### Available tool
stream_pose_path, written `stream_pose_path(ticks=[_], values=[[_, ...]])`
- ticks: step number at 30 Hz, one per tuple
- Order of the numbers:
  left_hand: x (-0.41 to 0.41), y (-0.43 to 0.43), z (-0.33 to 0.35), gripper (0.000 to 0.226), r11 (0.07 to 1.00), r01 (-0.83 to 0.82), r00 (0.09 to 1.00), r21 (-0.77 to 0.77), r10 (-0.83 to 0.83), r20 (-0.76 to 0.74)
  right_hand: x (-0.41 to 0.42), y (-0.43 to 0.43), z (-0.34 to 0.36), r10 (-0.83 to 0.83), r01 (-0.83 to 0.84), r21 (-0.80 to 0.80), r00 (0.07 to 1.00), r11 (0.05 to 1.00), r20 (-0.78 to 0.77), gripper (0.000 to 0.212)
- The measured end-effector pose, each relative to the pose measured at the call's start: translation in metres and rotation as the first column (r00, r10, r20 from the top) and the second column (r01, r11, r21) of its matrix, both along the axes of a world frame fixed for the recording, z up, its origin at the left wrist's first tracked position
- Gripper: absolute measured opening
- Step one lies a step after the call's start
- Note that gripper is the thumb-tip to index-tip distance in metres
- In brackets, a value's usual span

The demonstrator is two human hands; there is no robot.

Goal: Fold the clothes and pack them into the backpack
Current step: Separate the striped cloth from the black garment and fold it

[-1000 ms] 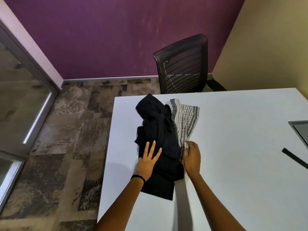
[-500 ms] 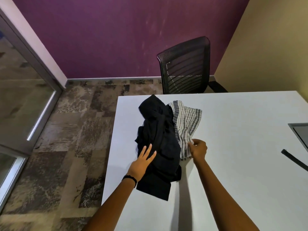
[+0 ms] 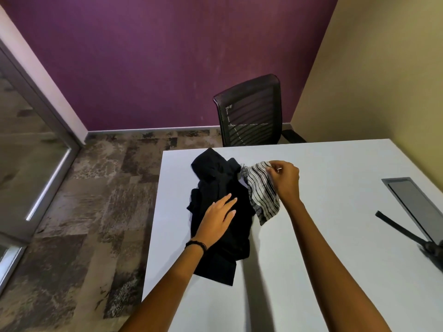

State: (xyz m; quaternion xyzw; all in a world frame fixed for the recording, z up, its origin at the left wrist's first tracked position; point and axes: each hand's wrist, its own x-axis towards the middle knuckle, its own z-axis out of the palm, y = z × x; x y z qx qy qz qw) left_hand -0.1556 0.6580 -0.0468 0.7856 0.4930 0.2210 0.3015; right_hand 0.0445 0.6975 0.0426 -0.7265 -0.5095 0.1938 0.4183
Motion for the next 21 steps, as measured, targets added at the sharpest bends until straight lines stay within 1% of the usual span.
stream_pose_path(ticks=[1, 2, 3, 4, 5, 6, 7, 9, 10, 13, 14, 18, 21], values=[[0.009, -0.001, 0.015, 0.043, 0.988, -0.069, 0.985, -0.137, 0.088, 0.145, -0.001, -0.001, 0.005, 0.004, -0.004, 0.015, 1.0, 1.0, 0.007, 0.025], [0.017, -0.001, 0.029, 0.043, 0.959, -0.097, 0.95, -0.267, 0.17, 0.263, -0.002, -0.003, 0.01, 0.007, -0.007, 0.03, 1.0, 1.0, 0.012, 0.025], [0.024, -0.001, 0.045, 0.042, 0.918, -0.09, 0.91, -0.387, 0.233, 0.342, -0.004, -0.005, 0.013, 0.008, -0.009, 0.043, 1.0, 0.999, 0.016, 0.025], [0.03, -0.001, 0.057, 0.041, 0.871, -0.061, 0.875, -0.488, 0.281, 0.394, -0.005, -0.007, 0.016, 0.01, -0.011, 0.056, 1.0, 0.998, 0.022, 0.025], [0.035, 0.0, 0.065, 0.039, 0.837, -0.037, 0.86, -0.545, 0.305, 0.41, -0.005, -0.01, 0.019, 0.014, -0.016, 0.071, 0.999, 0.997, 0.031, 0.025], [0.039, -0.001, 0.071, 0.037, 0.826, -0.027, 0.86, -0.563, 0.306, 0.408, -0.006, -0.014, 0.021, 0.019, -0.022, 0.086, 0.999, 0.996, 0.037, 0.025], [0.042, -0.002, 0.076, 0.04, 0.829, -0.042, 0.877, -0.558, 0.299, 0.377, -0.007, -0.017, 0.022, 0.024, -0.028, 0.101, 0.999, 0.995, 0.039, 0.024], [0.044, -0.004, 0.077, 0.059, 0.86, -0.111, 0.908, -0.498, 0.291, 0.301, -0.008, -0.025, 0.026, 0.031, -0.035, 0.126, 0.999, 0.991, 0.036, 0.022], [0.044, -0.005, 0.077, 0.063, 0.878, -0.139, 0.912, -0.458, 0.294, 0.286, -0.009, -0.029, 0.027, 0.03, -0.035, 0.134, 0.999, 0.99, 0.034, 0.021], [0.044, -0.012, 0.088, 0.037, 0.903, -0.228, 0.901, -0.364, 0.338, 0.273, -0.009, -0.04, 0.029, 0.023, -0.027, 0.14, 0.999, 0.99, 0.028, 0.018], [0.044, -0.013, 0.091, 0.033, 0.915, -0.255, 0.903, -0.314, 0.341, 0.26, -0.008, -0.044, 0.03, 0.021, -0.024, 0.138, 1.0, 0.99, 0.023, 0.017], [0.037, -0.018, 0.103, 0.027, 0.947, -0.32, 0.94, -0.036, 0.322, 0.112, -0.002, -0.055, 0.03, 0.024, -0.023, 0.068, 1.0, 0.997, -0.013, 0.015], [0.032, -0.02, 0.107, 0.022, 0.945, -0.294, 0.956, 0.144, 0.288, 0.059, 0.004, -0.061, 0.028, 0.084, -0.083, -0.074, 0.996, 0.994, 0.016, 0.011]])
